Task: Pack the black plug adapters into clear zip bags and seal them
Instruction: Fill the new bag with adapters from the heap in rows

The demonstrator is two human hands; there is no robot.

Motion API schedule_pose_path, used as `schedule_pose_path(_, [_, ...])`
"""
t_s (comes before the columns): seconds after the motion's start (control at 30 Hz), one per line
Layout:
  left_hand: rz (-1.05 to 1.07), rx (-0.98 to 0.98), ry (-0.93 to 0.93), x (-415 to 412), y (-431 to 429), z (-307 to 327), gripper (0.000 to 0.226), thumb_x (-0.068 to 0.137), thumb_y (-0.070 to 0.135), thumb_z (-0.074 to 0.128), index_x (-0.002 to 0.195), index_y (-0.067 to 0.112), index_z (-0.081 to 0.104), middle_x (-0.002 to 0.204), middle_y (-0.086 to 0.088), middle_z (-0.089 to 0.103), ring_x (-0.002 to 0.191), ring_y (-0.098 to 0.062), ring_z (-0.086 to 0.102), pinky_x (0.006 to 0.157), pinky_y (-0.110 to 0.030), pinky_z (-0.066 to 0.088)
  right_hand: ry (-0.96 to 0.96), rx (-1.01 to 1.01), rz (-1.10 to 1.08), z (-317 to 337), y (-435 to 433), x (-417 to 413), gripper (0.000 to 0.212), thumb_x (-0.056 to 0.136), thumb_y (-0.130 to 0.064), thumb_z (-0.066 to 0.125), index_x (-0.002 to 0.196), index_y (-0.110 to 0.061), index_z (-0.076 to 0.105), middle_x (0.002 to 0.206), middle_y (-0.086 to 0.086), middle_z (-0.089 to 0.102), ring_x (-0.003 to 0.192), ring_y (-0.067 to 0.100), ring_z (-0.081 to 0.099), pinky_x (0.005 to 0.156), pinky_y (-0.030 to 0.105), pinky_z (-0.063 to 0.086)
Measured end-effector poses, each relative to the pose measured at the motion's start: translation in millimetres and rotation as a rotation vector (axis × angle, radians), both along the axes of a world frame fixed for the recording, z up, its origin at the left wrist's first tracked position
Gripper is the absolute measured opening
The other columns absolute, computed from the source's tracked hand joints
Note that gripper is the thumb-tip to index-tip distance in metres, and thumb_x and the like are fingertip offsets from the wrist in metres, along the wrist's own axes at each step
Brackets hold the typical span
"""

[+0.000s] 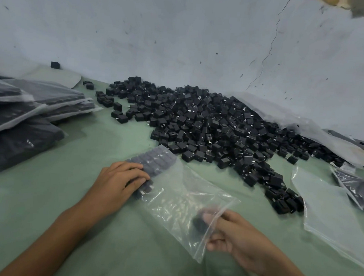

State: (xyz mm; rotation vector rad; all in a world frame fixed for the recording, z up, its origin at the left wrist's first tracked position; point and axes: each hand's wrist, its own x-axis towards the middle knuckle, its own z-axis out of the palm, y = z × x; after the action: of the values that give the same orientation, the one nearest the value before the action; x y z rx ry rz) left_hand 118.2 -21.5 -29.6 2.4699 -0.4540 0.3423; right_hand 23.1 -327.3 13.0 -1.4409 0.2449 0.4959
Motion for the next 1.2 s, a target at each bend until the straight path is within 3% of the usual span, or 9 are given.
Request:
schedule_pose_path(0.13, [-0.001, 0.009, 0.004, 1, 0, 0, 0.017, 0.098, 0.042, 0.055, 0.108, 0.047, 0.068, 0.125, 0.034, 0.049, 0.123, -0.004, 0.043, 0.098, -0.031, 0.031, 0.062, 0.363, -0.030, -6, 32, 29, 0.030, 0.083, 0.003, 0.069, 0.112, 0.011, 0.066, 0.100, 0.022, 0.070, 0.083, 0.027, 0.072, 0.066, 0.026, 0.060])
schedule_pose_path(0.2, [0.002, 0.014, 0.009, 0, -1, 0, 0.017, 0.098, 0.042, 0.054, 0.109, 0.046, 0.067, 0.127, 0.032, 0.050, 0.123, -0.003, 0.042, 0.097, -0.028, 0.028, 0.074, 0.397, -0.050, -11, 49, 48, 0.038, 0.080, 0.007, 0.068, 0.117, 0.014, 0.062, 0.099, 0.023, 0.070, 0.082, 0.028, 0.072, 0.064, 0.025, 0.059])
schedule_pose_path(0.37, [0.004, 0.011, 0.000, -2, -3, 1, 0.017, 0.099, 0.043, 0.054, 0.109, 0.046, 0.067, 0.130, 0.029, 0.052, 0.124, -0.001, 0.041, 0.095, -0.026, 0.026, -0.154, 0.149, -0.026, -23, 84, 80, 0.026, 0.087, 0.003, 0.069, 0.113, 0.001, 0.068, 0.096, 0.014, 0.074, 0.081, 0.017, 0.072, 0.072, 0.025, 0.059])
schedule_pose_path(0.5, [0.003, 0.016, 0.003, -2, -2, 1, 0.018, 0.099, 0.045, 0.052, 0.110, 0.047, 0.067, 0.129, 0.031, 0.049, 0.124, 0.001, 0.039, 0.094, -0.024, 0.024, -0.401, -0.259, -0.055, -21, 98, 85, 0.027, 0.081, 0.000, 0.071, 0.105, -0.013, 0.068, 0.088, -0.002, 0.074, 0.076, 0.009, 0.073, 0.059, 0.021, 0.056])
schedule_pose_path(0.57, [0.001, 0.029, 0.006, -2, -2, 1, 0.019, 0.099, 0.046, 0.051, 0.111, 0.047, 0.066, 0.129, 0.031, 0.049, 0.124, 0.002, 0.037, 0.093, -0.023, 0.023, -0.503, -0.279, -0.029, -22, 101, 80, 0.018, 0.080, -0.005, 0.075, 0.095, -0.014, 0.073, 0.095, -0.004, 0.075, 0.082, 0.009, 0.073, 0.060, 0.024, 0.058])
schedule_pose_path(0.67, [0.006, 0.035, 0.000, -3, -2, 2, 0.021, 0.099, 0.046, 0.050, 0.112, 0.047, 0.066, 0.129, 0.031, 0.049, 0.124, 0.002, 0.037, 0.091, -0.021, 0.022, -0.637, -0.242, -0.036, -22, 101, 74, 0.017, 0.081, -0.008, 0.078, 0.097, -0.013, 0.074, 0.100, 0.001, 0.074, 0.087, 0.021, 0.073, 0.068, 0.040, 0.062])
schedule_pose_path(0.8, [0.001, 0.042, 0.000, -5, -3, 4, 0.020, 0.100, 0.045, 0.050, 0.112, 0.046, 0.066, 0.130, 0.029, 0.050, 0.126, 0.000, 0.039, 0.093, -0.023, 0.024, -0.633, -0.342, 0.036, -21, 100, 70, 0.039, 0.087, 0.000, 0.065, 0.103, -0.035, 0.071, 0.098, -0.015, 0.074, 0.076, 0.010, 0.073, 0.057, 0.021, 0.056])
schedule_pose_path(0.9, [0.006, 0.044, -0.005, -6, -3, 6, 0.020, 0.100, 0.044, 0.051, 0.111, 0.046, 0.067, 0.131, 0.028, 0.052, 0.126, -0.002, 0.041, 0.095, -0.025, 0.026, -0.640, -0.391, 0.029, -25, 97, 70, 0.054, 0.085, 0.010, 0.056, 0.101, -0.040, 0.071, 0.097, -0.013, 0.075, 0.072, 0.009, 0.072, 0.057, 0.019, 0.054])
schedule_pose_path(1.2, [0.026, 0.109, -0.026, -6, -6, 6, 0.022, 0.102, 0.035, 0.049, 0.114, 0.046, 0.064, 0.131, 0.029, 0.051, 0.126, -0.001, 0.042, 0.093, -0.027, 0.026, -0.689, -0.452, 0.027, -32, 96, 71, 0.032, 0.091, -0.002, 0.066, 0.110, -0.028, 0.070, 0.100, -0.009, 0.072, 0.074, 0.016, 0.071, 0.054, 0.019, 0.053])
